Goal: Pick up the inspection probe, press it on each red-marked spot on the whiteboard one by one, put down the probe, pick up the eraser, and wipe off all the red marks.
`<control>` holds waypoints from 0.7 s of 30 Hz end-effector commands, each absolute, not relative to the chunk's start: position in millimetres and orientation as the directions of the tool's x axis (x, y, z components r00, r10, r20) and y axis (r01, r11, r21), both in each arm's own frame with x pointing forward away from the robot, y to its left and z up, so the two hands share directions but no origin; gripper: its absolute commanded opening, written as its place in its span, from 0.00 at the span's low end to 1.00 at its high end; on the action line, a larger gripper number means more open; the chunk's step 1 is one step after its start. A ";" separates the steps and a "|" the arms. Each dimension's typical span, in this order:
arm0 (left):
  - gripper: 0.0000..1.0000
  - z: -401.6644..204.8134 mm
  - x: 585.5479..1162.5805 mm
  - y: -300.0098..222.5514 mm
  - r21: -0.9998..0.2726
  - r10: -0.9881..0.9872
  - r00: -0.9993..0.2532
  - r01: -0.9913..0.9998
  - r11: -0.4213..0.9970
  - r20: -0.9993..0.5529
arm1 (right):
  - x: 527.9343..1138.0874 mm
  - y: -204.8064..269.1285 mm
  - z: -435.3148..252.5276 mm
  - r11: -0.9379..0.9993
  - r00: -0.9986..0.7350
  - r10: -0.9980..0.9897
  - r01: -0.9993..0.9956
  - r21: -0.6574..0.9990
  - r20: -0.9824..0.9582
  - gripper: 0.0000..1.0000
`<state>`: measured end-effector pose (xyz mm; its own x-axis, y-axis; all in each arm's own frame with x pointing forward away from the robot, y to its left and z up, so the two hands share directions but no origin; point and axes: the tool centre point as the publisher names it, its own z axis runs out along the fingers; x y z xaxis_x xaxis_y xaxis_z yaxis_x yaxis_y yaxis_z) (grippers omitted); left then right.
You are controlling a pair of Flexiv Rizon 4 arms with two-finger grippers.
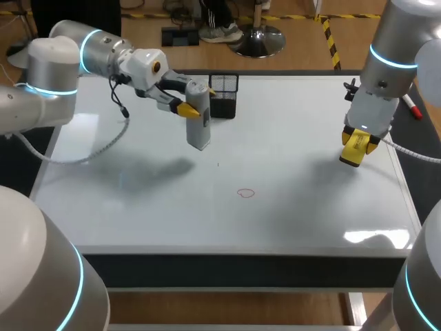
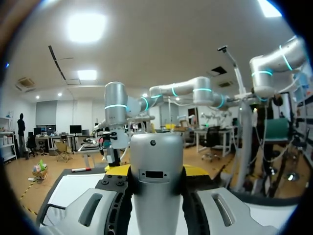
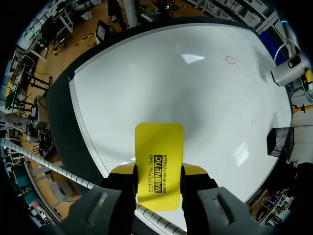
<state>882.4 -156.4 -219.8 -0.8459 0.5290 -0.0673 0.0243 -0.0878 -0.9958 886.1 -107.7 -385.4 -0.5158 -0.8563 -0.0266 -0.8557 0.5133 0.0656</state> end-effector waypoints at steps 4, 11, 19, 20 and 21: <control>0.00 -222.4 906.1 -135.5 -0.994 0.577 -0.813 0.021 -0.104 -0.077 | 886.5 -108.3 -385.0 0.512 -0.514 -0.857 -0.857 0.064 -0.024 0.00; 0.00 -224.6 921.1 -116.7 -0.993 0.557 -0.827 0.009 -0.117 -0.073 | 886.5 -108.3 -385.0 0.512 -0.514 -0.857 -0.857 0.064 -0.024 0.00; 0.00 -228.5 940.5 -98.4 -0.994 0.528 -0.847 0.001 -0.112 -0.061 | 886.5 -108.3 -385.0 0.512 -0.514 -0.857 -0.857 0.064 -0.024 0.00; 0.00 -228.2 942.4 -96.2 -0.993 0.526 -0.848 0.001 -0.114 -0.061 | 886.5 -108.3 -385.0 0.512 -0.514 -0.857 -0.857 0.064 -0.024 0.00; 0.00 -228.7 945.2 -93.6 -0.994 0.524 -0.850 0.000 -0.113 -0.060 | 886.5 -108.3 -385.0 0.512 -0.514 -0.857 -0.857 0.064 -0.024 0.00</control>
<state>936.2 -100.5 -227.5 -0.8580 0.5100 -0.0611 0.0052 -0.1103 -0.9939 886.2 -107.7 -385.4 -0.5159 -0.8562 -0.0266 -0.8556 0.5135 0.0656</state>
